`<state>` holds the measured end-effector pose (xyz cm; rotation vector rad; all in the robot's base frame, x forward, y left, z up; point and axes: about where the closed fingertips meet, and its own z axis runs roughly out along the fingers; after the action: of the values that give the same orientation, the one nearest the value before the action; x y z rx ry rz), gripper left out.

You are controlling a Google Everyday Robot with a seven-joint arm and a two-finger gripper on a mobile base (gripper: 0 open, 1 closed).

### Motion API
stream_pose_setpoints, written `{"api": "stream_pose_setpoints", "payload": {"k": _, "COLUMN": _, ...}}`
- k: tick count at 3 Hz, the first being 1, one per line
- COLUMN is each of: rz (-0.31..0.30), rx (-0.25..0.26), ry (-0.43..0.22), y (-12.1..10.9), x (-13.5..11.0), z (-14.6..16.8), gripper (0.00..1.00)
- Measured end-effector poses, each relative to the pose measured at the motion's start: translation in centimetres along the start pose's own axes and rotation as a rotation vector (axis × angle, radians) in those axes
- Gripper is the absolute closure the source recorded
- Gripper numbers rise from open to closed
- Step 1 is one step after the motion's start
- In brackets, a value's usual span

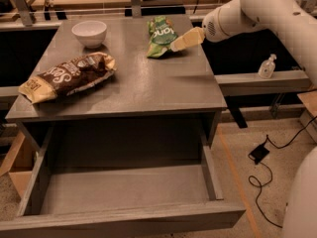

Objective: Place green rice chip bag into top drawer

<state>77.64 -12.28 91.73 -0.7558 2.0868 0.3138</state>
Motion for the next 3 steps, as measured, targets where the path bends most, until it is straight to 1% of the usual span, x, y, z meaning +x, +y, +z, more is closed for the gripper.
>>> {"api": "stream_pose_setpoints", "payload": {"k": 1, "rz": 0.000, "rx": 0.058, "ry": -0.060, "y": -1.2, "x": -1.4, "z": 3.2, "gripper": 0.00}}
{"api": "stream_pose_setpoints", "payload": {"k": 2, "rz": -0.013, "rx": 0.111, "ry": -0.071, "y": -2.1, "x": -2.8, "z": 7.1, "gripper": 0.00}}
{"api": "stream_pose_setpoints", "payload": {"k": 3, "rz": -0.013, "rx": 0.120, "ry": -0.063, "y": -2.1, "x": -3.1, "z": 9.2, "gripper": 0.00}}
